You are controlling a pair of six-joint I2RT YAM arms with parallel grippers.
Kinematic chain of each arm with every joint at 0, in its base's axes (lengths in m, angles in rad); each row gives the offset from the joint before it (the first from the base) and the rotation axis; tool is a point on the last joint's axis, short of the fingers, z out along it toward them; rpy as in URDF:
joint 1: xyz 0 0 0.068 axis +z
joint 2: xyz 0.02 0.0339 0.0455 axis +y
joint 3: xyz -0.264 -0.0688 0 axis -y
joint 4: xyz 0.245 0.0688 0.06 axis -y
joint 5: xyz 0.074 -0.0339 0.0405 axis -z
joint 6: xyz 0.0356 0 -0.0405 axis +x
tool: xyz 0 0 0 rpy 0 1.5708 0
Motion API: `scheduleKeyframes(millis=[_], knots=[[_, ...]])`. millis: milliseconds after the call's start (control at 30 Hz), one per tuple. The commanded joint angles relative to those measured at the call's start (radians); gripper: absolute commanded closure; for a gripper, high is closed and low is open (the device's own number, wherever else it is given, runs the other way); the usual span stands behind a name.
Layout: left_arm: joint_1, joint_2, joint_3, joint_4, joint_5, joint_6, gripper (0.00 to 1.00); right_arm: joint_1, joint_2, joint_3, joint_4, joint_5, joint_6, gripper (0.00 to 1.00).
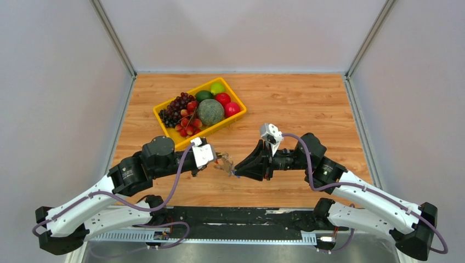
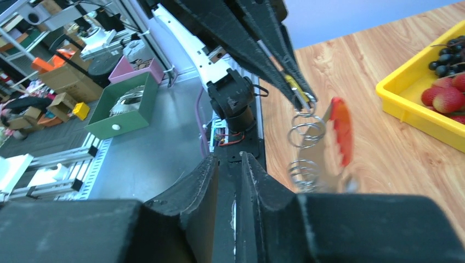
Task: Remove the keys from the keyring
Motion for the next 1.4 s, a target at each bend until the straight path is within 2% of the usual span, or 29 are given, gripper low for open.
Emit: scheduleKeyframes(millis=[0,33,67,100,233,600,767,1233,1367], knots=[[0.002,-0.019,0.005,0.076,0.061,0.011,1.0,0.002,0.004,0.005,0.001,0.079,-0.015,0.74],[0.002,-0.019,0.005,0.077,0.063,0.011,1.0,0.002,0.008,0.007,0.001,0.087,-0.016,0.72],[0.001,-0.02,0.006,0.076,0.067,0.01,1.0,0.001,0.012,0.01,0.001,0.096,-0.014,0.64],[0.001,-0.02,0.006,0.076,0.069,0.009,1.0,0.002,0.015,0.012,0.001,0.101,-0.012,0.61],[0.001,-0.025,0.006,0.083,0.089,-0.001,1.0,0.002,0.041,0.025,0.001,0.092,-0.01,0.53],[0.001,-0.025,-0.003,0.11,0.123,-0.025,1.0,0.003,0.111,0.086,0.006,0.045,0.003,0.57],[0.0,-0.023,-0.006,0.115,0.114,-0.027,1.0,0.004,0.1,0.088,0.009,0.045,0.005,0.61],[0.002,-0.01,-0.004,0.126,0.119,-0.046,1.0,0.003,0.087,0.083,0.013,0.046,0.033,0.64],[0.001,-0.007,-0.006,0.129,0.12,-0.047,1.0,0.004,0.104,0.09,0.015,0.032,0.039,0.71]])
